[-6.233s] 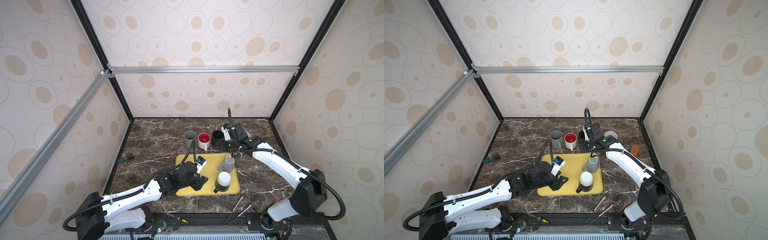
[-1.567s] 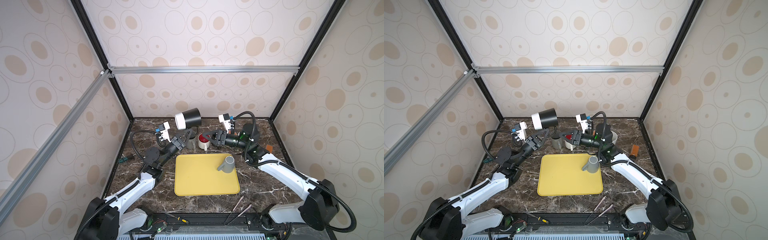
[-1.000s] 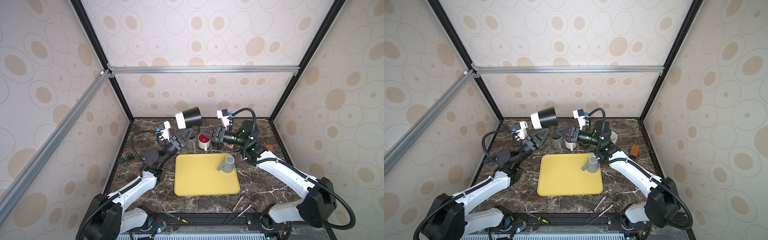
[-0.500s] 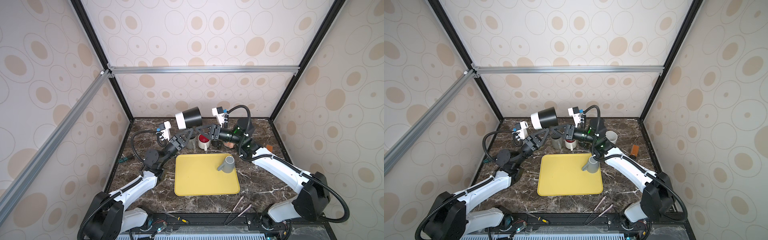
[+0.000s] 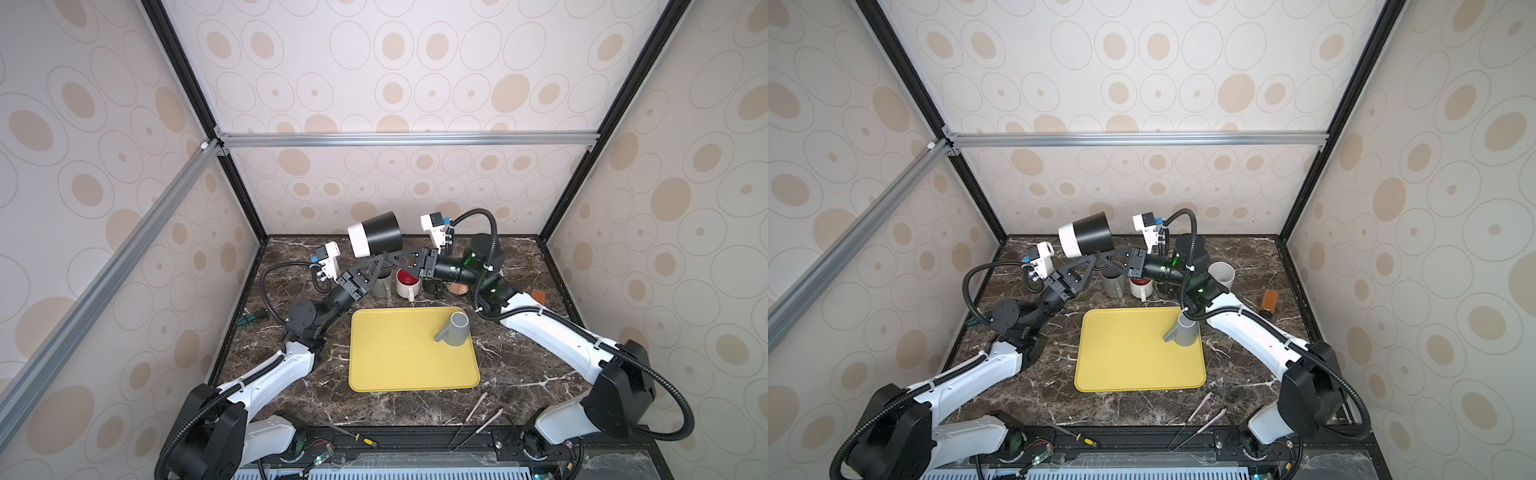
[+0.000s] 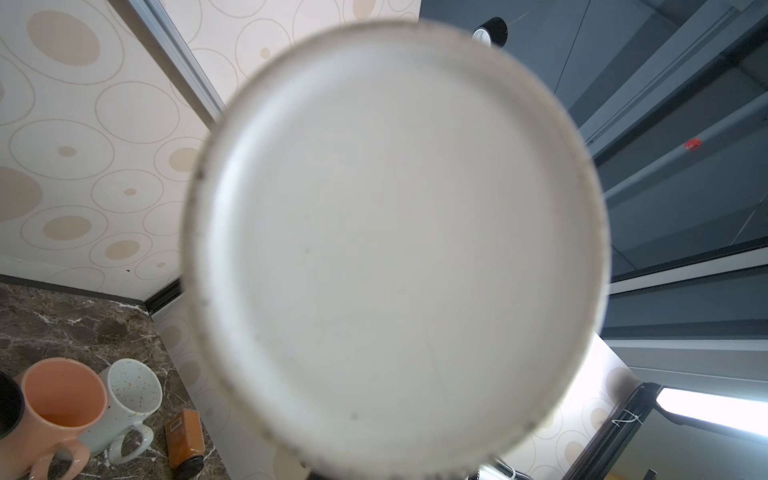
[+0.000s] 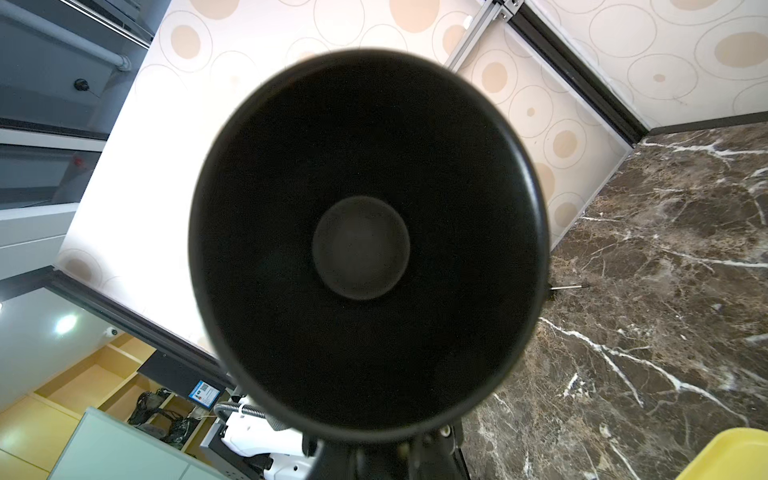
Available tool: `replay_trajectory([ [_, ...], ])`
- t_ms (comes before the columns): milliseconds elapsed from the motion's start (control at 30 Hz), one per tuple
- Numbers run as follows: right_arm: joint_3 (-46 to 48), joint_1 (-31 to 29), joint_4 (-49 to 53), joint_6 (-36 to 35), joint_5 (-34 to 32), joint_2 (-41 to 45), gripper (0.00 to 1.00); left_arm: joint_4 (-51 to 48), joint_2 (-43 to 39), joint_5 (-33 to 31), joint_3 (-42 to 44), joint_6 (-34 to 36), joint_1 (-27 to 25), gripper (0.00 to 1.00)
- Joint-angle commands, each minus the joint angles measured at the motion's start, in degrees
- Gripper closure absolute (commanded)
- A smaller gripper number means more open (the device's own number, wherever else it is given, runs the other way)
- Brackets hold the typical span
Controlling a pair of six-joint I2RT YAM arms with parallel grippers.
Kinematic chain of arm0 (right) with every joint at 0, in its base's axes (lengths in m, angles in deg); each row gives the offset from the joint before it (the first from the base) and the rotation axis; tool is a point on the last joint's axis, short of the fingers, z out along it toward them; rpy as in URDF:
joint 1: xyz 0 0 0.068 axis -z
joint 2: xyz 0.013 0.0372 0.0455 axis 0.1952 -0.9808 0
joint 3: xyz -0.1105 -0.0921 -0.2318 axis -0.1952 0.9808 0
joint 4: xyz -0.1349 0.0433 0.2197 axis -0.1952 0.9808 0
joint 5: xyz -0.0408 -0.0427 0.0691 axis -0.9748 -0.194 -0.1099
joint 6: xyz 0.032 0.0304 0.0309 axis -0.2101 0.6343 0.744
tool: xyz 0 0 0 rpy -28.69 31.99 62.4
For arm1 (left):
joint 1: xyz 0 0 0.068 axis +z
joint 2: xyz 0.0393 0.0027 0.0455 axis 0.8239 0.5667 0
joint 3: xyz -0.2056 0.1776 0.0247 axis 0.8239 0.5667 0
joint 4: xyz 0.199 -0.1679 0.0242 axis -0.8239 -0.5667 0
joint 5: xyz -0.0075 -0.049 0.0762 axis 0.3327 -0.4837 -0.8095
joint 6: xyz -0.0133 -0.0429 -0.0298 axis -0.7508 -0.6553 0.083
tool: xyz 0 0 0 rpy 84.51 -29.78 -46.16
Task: Turn the mug right side up
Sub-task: 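Grasp the dark mug's rim with the right gripper while the left gripper holds it, then open the left gripper and carry the dark mug away with the right gripper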
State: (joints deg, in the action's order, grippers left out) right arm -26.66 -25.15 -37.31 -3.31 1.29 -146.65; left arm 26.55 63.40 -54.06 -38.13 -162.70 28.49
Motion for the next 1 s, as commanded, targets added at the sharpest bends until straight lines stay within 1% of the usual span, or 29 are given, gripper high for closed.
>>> replay_trajectory([
  [0,-2.9,-0.6,-1.3,0.5,-1.5,-0.1,1.00,-2.0,-2.6,2.5,-1.4,4.9,0.2,0.42],
  [33,-3.4,-0.6,-0.2,-0.3,-2.5,0.2,1.00,-6.2,-4.3,1.8,-1.1,6.8,0.3,0.05],
  [67,-4.0,-0.6,1.4,-1.2,-3.0,0.3,1.00,-10.0,-5.7,0.9,-0.7,9.1,0.3,0.00],
  [133,-6.0,-0.7,4.8,-3.1,-4.3,0.0,1.00,-20.9,-10.0,-1.9,-0.5,14.8,0.3,0.00],
  [233,-8.5,-0.6,8.3,-3.7,-5.5,-0.8,1.00,-35.4,-15.8,-6.0,-0.8,22.3,0.4,0.00],
  [300,-10.0,-0.7,10.5,-4.3,-6.1,-1.8,1.00,-45.4,-19.4,-10.3,-1.6,27.0,0.5,0.00],
  [433,-13.3,-0.8,16.4,-5.2,-7.4,-4.2,1.00,-59.3,-24.4,-16.4,-3.8,33.1,0.8,0.00],
  [500,-15.7,-1.4,21.0,-7.1,-8.6,-5.5,1.00,-62.8,-26.3,-18.3,-4.3,34.9,0.9,0.00],
  [567,-19.1,-2.6,26.7,-11.0,-10.4,-7.1,1.00,-65.7,-28.1,-21.3,-4.3,36.2,0.9,0.00],
  [633,-23.0,-4.3,33.5,-15.3,-14.8,-8.6,1.00,-68.4,-29.2,-24.8,-4.6,36.7,1.5,0.00],
  [733,-28.6,-6.2,41.1,-19.1,-21.7,-11.3,1.00,-70.3,-30.5,-28.3,-4.9,37.1,2.0,0.00],
  [833,-34.4,-7.6,47.6,-21.9,-28.4,-14.6,1.00,-71.8,-32.0,-31.7,-5.0,36.8,2.4,0.00],
  [933,-39.6,-9.3,52.3,-24.9,-35.5,-18.1,1.00,-73.6,-33.4,-34.9,-5.5,36.5,3.0,0.00],
  [967,-41.0,-9.8,53.2,-25.7,-36.9,-19.2,1.00,-74.3,-33.6,-35.7,-5.7,36.2,3.1,0.00],
])
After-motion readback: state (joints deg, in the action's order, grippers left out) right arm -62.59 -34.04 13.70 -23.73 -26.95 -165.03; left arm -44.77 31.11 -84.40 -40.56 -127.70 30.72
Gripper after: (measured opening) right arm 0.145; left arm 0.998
